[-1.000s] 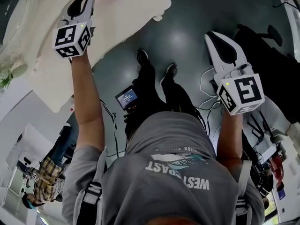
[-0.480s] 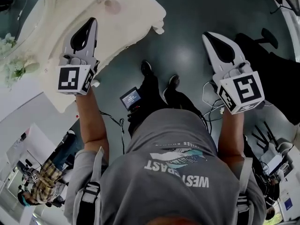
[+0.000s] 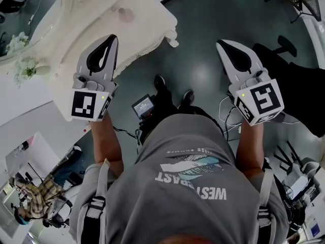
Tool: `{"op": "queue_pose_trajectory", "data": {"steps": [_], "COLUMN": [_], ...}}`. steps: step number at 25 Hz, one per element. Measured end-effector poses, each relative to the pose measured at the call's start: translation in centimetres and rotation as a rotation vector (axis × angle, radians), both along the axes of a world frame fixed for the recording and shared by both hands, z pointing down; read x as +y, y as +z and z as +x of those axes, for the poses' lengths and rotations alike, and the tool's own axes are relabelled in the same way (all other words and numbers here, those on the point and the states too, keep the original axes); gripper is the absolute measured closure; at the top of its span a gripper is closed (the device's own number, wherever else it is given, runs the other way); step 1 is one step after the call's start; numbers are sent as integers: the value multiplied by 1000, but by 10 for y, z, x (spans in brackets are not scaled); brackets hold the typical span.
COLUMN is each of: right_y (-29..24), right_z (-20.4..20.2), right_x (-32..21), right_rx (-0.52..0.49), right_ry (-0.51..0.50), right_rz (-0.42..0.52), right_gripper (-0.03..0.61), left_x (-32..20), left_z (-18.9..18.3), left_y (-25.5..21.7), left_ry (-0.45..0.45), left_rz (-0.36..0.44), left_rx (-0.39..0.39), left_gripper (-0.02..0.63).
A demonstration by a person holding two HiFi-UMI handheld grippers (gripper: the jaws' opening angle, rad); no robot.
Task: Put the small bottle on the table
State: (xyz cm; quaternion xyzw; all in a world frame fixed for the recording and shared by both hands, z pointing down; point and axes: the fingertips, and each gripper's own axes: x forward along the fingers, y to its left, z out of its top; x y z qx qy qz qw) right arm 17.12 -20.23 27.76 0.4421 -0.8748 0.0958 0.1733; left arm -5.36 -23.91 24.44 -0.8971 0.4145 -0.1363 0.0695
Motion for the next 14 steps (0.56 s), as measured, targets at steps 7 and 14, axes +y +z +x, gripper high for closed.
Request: {"op": "queue_pose_trajectory", "data": {"steps": [7, 14], "right_y": [-8, -8], "right_z": [14, 34], "right_x": [28, 42], "right_rx": [-3, -12], "right_ry": [9, 27], "right_rz": [22, 33], "right_gripper": [578, 578], "left_x": [34, 43], "left_z": [17, 27], "left_y": [-9, -17], "left_ry": [24, 8], "left_rz": [10, 25], "left_rx": [-1, 14], "left_gripper": [612, 612]}}
